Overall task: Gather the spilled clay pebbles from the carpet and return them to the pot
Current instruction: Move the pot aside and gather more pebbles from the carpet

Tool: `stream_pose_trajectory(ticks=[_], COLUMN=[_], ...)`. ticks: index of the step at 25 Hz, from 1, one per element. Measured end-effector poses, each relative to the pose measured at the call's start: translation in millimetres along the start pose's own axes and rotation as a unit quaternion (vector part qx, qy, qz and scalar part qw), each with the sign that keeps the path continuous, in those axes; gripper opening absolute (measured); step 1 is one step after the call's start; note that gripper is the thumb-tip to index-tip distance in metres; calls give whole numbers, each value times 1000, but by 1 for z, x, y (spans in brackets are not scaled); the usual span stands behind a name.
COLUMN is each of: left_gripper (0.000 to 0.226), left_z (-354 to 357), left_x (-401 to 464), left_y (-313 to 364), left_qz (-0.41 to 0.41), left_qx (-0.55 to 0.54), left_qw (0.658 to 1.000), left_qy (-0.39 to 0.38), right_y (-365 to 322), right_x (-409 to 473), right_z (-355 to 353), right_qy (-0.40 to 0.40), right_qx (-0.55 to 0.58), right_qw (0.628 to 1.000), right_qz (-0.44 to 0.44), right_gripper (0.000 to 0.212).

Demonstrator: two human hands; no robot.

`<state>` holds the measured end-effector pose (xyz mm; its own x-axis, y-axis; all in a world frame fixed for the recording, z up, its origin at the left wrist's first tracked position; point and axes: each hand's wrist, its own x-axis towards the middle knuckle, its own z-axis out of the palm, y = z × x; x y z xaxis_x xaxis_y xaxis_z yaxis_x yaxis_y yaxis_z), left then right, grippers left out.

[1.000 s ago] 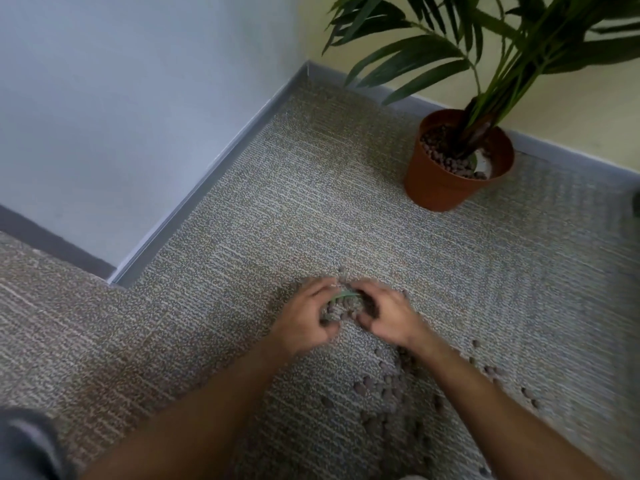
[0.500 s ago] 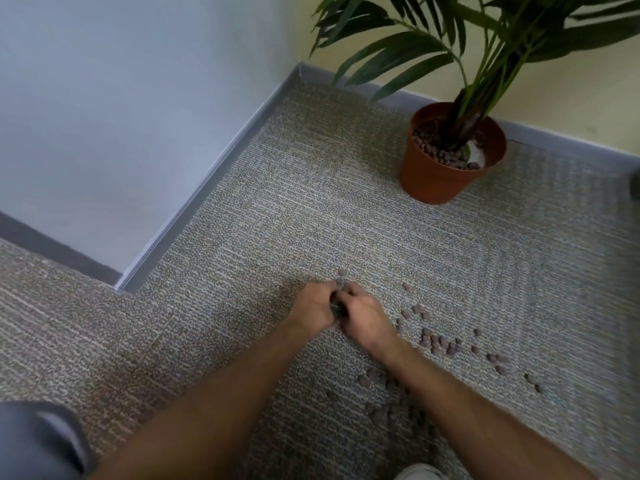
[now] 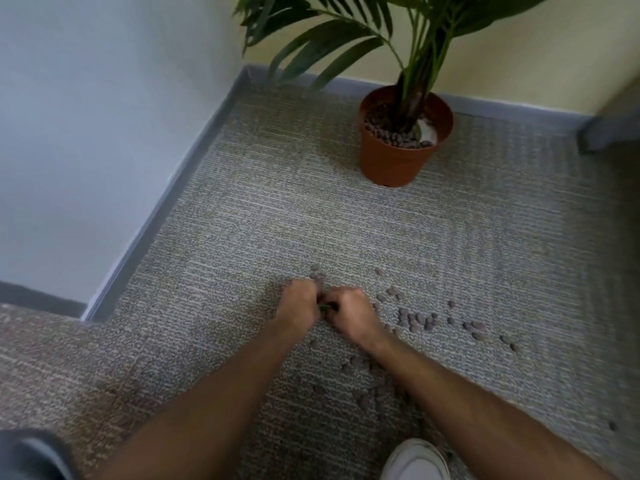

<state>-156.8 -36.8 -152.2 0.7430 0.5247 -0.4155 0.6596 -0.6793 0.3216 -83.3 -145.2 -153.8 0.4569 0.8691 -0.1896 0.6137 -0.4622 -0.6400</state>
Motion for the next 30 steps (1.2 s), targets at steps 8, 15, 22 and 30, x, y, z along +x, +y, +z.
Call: stream_pose_trajectory(ticks=[8, 15, 22, 30], left_gripper=[17, 13, 12, 17], left_z=[-59, -153, -186, -177], left_x=[25, 81, 137, 169], left_y=[18, 105, 183, 186], left_qz=[-156, -114, -89, -7], left_qx=[-564, -600, -576, -420], left_qw=[809, 791, 813, 904], left_qy=[-58, -34, -1, 79], right_y=[22, 40, 64, 135], right_x=[45, 131, 139, 18], right_z=[-102, -239, -257, -214], right_qy=[171, 359, 256, 306], right_qx=[133, -60, -23, 116], right_qw=[966, 924, 965, 937], right_qz=[141, 115, 58, 125], right_gripper=[11, 23, 42, 38])
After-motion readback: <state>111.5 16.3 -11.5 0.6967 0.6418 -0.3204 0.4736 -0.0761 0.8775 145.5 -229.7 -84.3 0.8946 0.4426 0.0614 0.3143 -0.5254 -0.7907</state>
